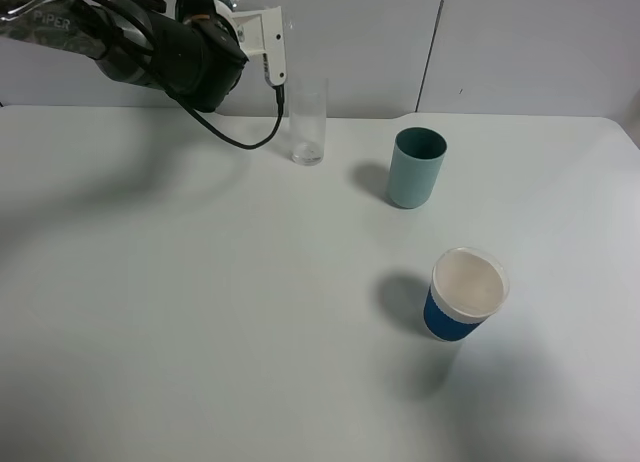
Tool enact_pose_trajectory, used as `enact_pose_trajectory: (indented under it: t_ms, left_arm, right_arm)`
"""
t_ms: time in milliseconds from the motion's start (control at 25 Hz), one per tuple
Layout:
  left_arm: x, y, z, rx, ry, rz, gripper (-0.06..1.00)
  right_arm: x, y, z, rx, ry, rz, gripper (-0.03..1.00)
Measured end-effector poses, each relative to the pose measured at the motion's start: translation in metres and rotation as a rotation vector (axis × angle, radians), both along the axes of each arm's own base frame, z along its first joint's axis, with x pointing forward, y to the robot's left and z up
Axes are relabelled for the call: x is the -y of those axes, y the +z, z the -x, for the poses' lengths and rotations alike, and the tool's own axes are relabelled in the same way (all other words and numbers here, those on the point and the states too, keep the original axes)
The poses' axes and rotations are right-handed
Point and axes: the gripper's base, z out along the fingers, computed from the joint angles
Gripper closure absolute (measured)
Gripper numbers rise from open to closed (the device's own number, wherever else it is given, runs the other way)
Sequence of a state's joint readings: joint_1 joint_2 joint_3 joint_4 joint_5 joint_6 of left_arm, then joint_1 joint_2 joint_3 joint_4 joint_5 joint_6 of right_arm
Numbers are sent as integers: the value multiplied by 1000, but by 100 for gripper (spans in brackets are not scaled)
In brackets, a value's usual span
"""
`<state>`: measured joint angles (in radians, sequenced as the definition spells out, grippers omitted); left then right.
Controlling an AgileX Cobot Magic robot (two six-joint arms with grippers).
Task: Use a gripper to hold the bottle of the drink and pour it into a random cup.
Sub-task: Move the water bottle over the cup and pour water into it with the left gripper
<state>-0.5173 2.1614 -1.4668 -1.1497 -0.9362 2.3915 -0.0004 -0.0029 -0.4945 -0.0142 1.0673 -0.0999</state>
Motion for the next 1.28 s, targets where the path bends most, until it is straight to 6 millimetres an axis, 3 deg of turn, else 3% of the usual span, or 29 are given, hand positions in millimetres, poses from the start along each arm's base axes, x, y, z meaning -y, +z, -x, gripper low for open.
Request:
enact_pose_trajectory:
  t_ms: [1280]
  left_arm:
    - [-1,1,0,-10,5,-56,40]
  right_arm:
    - [0,0,0,0,0,0,23]
